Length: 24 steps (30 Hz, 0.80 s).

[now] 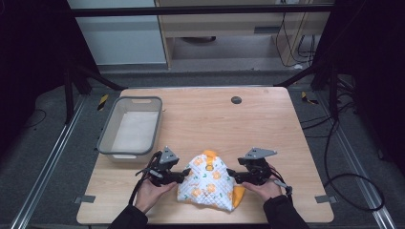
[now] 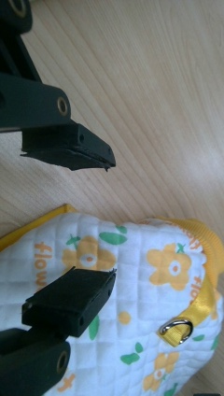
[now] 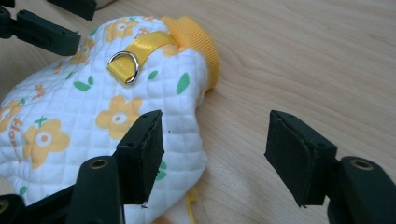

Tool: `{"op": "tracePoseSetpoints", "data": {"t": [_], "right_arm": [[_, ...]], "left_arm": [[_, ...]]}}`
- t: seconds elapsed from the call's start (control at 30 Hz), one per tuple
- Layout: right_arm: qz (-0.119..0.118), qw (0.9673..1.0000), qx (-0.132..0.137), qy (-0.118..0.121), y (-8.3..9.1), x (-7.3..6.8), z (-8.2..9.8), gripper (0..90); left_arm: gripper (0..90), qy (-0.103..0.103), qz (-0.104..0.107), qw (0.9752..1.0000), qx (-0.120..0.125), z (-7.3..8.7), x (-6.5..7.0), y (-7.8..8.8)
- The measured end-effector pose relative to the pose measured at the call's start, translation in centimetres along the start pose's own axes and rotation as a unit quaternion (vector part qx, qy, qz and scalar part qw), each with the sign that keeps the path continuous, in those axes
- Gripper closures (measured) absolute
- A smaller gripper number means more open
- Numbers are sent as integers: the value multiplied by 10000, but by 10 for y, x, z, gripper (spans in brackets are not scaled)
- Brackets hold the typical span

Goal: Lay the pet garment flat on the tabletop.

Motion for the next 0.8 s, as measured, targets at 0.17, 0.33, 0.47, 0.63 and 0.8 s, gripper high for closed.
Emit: {"op": "tracePoseSetpoints", "data": {"t": [0.17, 0.33, 0.47, 0.63, 0.8], "right_arm": [[-171, 9998, -78, 54, -7, -7, 2, 408], [-328, 9991, -211, 141, -13, -14, 6, 490], [-484, 9984, -275, 94, -18, -18, 7, 586], [-578, 9978, -311, 84, -19, -21, 7, 742], [-675, 9975, -221, 29, -15, -21, 4, 878]], "left_arm": [[444, -31, 204, 9997, -138, 4, 5, -7], [577, 7, 357, 9993, -118, 7, 9, -10], [666, 15, 350, 9993, -162, 9, 10, -10], [811, 34, 378, 9991, -177, 10, 11, -9], [845, -13, 376, 9992, -160, 10, 13, -6]]}}
Point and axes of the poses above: each handheld gripper's, and its own axes: y roughly backward along the jaws, z roughly out of its underside, x roughly to its right, the point moved 10 cm from there along -y, roughly forward along the jaws, and after that the axes turned 10 degrees about y, right-handed, at the moved point
